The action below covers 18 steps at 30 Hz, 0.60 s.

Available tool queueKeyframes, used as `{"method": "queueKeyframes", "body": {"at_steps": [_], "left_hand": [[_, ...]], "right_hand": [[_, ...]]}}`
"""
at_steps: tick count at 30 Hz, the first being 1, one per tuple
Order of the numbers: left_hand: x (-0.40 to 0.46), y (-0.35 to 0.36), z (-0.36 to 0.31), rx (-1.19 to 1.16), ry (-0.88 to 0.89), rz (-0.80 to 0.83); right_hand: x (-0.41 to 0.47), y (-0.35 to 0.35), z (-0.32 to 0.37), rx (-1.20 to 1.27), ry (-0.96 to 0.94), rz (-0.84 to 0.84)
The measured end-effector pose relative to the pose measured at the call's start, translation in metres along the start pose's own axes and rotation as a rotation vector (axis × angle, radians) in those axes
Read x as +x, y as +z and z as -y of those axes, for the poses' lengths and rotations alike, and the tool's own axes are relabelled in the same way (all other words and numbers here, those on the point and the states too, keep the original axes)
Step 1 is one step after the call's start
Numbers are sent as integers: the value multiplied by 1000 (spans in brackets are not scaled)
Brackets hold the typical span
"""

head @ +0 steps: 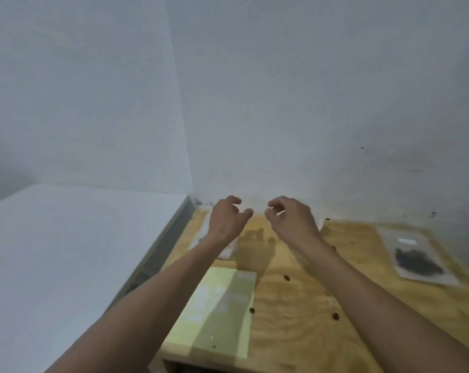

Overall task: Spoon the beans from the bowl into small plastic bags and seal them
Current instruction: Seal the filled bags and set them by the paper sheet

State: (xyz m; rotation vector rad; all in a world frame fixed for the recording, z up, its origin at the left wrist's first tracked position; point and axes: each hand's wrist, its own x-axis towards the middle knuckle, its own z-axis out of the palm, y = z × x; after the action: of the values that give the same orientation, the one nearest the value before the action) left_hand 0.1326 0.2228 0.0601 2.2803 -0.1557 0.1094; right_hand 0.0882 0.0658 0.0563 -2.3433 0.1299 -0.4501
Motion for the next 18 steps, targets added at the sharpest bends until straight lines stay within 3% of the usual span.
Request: {"method": "queueKeyframes", "body": {"at_steps": [4, 8, 11, 18], "left_hand": [[6, -35, 57, 184, -105, 42], [9, -42, 95, 225, -168, 103], [13, -38, 107, 170, -197, 109], [16, -34, 123, -176, -297, 21]], "right_hand": [[-1, 59, 21, -119, 68, 208], [-6, 94, 31, -193, 203, 257], [-3, 107, 34, -168, 277, 238], [6, 123, 29, 182, 471, 168]]}}
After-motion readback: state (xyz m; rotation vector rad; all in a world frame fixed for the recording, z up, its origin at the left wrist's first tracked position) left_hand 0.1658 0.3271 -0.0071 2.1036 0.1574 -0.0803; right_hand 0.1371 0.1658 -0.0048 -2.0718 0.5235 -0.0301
